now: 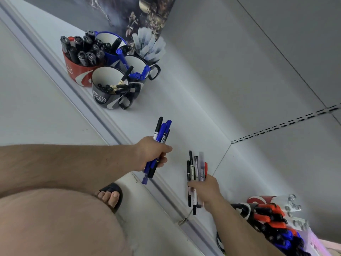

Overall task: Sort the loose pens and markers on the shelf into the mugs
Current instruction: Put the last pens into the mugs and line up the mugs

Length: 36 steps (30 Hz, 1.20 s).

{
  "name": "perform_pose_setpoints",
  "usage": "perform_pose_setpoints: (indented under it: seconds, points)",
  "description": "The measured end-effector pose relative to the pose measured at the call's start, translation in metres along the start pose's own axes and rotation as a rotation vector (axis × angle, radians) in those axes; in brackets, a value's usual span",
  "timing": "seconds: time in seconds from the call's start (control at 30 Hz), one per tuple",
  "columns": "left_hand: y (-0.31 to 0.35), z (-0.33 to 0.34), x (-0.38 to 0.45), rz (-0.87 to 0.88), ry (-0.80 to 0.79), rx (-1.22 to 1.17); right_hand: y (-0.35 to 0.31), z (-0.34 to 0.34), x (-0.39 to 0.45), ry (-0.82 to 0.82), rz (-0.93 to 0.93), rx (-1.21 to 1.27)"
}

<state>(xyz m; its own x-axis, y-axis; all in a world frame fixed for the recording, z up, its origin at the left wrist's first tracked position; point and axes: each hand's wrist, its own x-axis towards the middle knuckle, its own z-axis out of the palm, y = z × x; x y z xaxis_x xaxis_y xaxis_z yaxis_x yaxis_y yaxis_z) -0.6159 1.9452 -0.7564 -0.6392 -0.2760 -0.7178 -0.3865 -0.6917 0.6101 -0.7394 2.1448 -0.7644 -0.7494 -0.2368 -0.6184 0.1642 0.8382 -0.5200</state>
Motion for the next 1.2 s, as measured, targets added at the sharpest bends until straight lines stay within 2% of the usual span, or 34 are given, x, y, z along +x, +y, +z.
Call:
perform_pose_setpoints:
  seconds: [0.07,0.13,0.23,0.33,0.47,0.57,0.7,0.9,1.07,1.2]
  points:
    - [-0.007,-0.002,0.001,0.001,-0.038,0.016,-0.016,0.007,-0.010,-0.031,0.040,0.301]
    - [-0.012,0.000,-0.001,-0.012,-0.069,0.015,-0.034,0.014,-0.022,-0.118,0.027,0.469]
    - [-0.014,0.007,-0.004,-0.016,-0.112,-0.074,-0.062,0.025,-0.039,-0.206,-0.028,0.566]
    - [-0.010,0.014,-0.009,0.018,-0.136,-0.093,-0.085,0.037,-0.048,-0.201,-0.092,0.597]
    - [0.000,0.016,-0.013,0.076,-0.176,-0.148,-0.108,0.045,-0.056,-0.176,-0.174,0.548]
    - [0.009,0.016,-0.016,0.040,-0.262,-0.143,-0.115,0.053,-0.060,-0.177,-0.248,0.470]
    - [0.014,0.015,-0.020,-0.029,-0.299,-0.150,-0.110,0.065,-0.057,-0.100,-0.237,0.457]
    - [0.011,0.012,-0.021,-0.058,-0.327,-0.165,-0.104,0.073,-0.065,-0.082,-0.244,0.339]
    - [0.014,0.007,-0.024,-0.051,-0.354,-0.129,-0.105,0.069,-0.061,-0.174,-0.256,0.249]
    - [0.016,0.005,-0.024,-0.029,-0.383,-0.151,-0.106,0.061,-0.064,-0.073,-0.300,0.012]
